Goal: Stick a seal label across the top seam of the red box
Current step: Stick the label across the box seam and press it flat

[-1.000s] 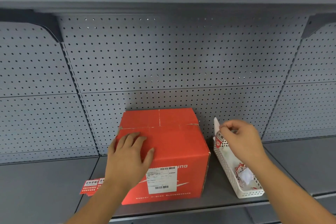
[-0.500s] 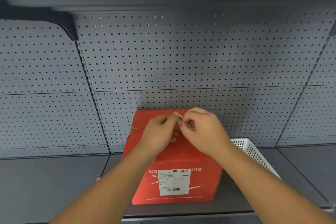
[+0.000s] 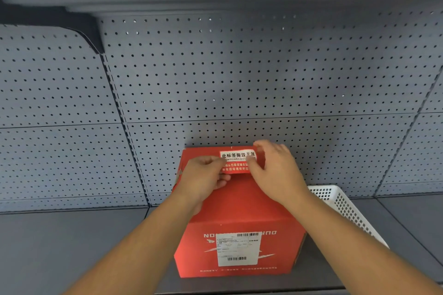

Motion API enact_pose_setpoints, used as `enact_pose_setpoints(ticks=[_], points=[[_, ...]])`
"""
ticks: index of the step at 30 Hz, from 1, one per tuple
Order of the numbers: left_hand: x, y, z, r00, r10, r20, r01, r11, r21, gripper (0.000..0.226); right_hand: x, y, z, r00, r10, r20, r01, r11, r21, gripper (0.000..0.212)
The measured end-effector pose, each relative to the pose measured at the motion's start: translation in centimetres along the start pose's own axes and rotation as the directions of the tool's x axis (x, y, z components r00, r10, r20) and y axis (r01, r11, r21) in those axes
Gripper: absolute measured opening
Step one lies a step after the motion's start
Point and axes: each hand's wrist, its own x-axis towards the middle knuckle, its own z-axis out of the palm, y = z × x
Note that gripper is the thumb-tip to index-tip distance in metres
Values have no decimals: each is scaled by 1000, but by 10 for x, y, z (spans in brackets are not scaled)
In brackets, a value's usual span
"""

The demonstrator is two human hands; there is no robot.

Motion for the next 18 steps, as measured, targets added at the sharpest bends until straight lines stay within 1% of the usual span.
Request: enact_pose_setpoints(ticks=[2, 3, 5, 7, 8, 10, 12, 14, 18], points=[[4, -1, -2, 1000, 3, -2, -3, 1000, 16, 19, 3, 2, 3, 998, 57, 40, -58, 998, 29, 20], [6, -1, -2, 1000, 3, -4, -3, 1000, 22, 19, 4, 3, 4, 995, 78, 62, -81, 995, 49, 20], [11, -1, -1, 1000, 12, -16, -11, 998, 59, 20, 7, 2, 4, 988, 122, 94, -130, 988, 86, 29], [18, -1, -1, 998, 64, -31, -57, 981, 183, 22, 11, 2, 4, 980, 158, 124, -174, 976, 129, 31], [21, -1, -2, 994, 108, -35, -94, 956, 279, 25, 13, 3, 4, 976, 171, 136, -190, 971, 142, 31], [29, 1, -3, 981, 189, -32, -152, 870, 469, 33, 18, 4, 6, 967, 202, 153, -225, 962, 153, 32], [36, 4, -4, 974, 228, -11, -177, 787, 591, 40, 23, 6, 9, 957, 233, 170, -259, 954, 151, 32], [40, 6, -4, 971, 239, 10, -186, 727, 661, 44, 27, 9, 14, 951, 256, 175, -280, 951, 127, 33], [48, 4, -4, 974, 223, 25, -167, 646, 745, 41, 32, 13, 23, 944, 278, 175, -292, 955, 59, 39]])
